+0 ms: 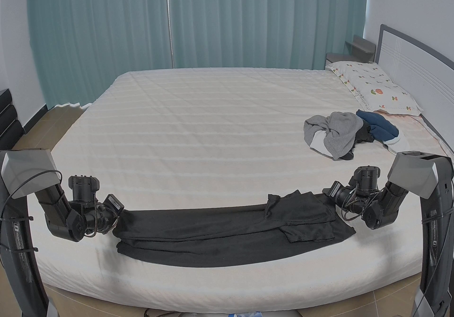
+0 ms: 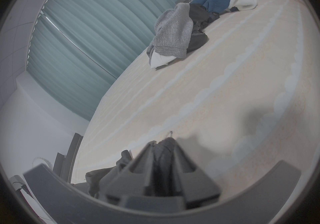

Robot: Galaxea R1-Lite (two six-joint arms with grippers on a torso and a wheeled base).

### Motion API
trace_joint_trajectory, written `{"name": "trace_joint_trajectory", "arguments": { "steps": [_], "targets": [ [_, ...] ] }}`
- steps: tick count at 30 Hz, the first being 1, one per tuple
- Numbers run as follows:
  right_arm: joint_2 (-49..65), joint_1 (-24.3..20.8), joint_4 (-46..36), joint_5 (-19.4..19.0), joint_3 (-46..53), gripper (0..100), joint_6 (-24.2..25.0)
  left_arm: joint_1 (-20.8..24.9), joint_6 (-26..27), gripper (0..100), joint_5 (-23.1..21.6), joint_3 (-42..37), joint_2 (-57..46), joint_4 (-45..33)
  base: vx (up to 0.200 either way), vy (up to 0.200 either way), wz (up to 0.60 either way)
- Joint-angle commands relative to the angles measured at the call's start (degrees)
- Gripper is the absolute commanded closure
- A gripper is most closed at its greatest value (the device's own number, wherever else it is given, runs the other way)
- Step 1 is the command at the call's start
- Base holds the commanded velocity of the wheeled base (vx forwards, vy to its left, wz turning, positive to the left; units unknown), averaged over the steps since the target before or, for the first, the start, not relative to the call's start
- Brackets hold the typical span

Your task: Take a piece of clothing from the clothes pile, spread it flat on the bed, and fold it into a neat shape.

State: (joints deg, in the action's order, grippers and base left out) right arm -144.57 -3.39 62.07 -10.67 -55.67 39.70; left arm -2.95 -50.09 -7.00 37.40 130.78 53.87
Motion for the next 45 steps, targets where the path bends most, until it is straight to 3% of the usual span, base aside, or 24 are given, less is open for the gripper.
{"name": "trace_joint_trajectory", "arguments": {
  "steps": [1,11,18,24,36,37,45],
  "targets": [
    [-0.19,0.22,0.5,-0.14,0.74,0,-0.15,0.05,-0.01,0,-0.03,0.04,0.18,-0.08,0.0,0.0,0.0],
    [9.48,0.14,-0.99,-1.64,3.12,0,-2.09,-0.13,-0.18,0,-0.03,0.22,0.35,0.36,0.0,0.0,0.0],
    [11.33,-2.41,-3.1,-8.49,5.58,0,-7.36,-1.09,-0.71,0,-0.03,0.66,-0.09,0.36,0.0,0.0,0.0],
    [9.39,-4.43,-7.93,-9.02,4.26,0,-12.19,-1.09,-0.8,0,-0.03,0.83,0.26,0.36,0.0,0.0,0.0],
    [7.02,-4.87,-8.37,-9.02,3.73,0,-14.66,-1.0,-0.8,0,-0.03,0.83,0.18,0.36,0.0,0.0,0.0],
    [7.02,-4.87,-8.37,-9.02,3.73,100,-14.74,-1.0,-0.8,0,-0.03,0.83,0.18,0.36,0.0,0.0,0.0],
    [7.37,-4.26,-8.37,-9.02,6.19,100,-17.91,-1.0,-0.71,0,-0.03,0.83,0.26,0.36,0.0,0.0,0.0]
  ]
}}
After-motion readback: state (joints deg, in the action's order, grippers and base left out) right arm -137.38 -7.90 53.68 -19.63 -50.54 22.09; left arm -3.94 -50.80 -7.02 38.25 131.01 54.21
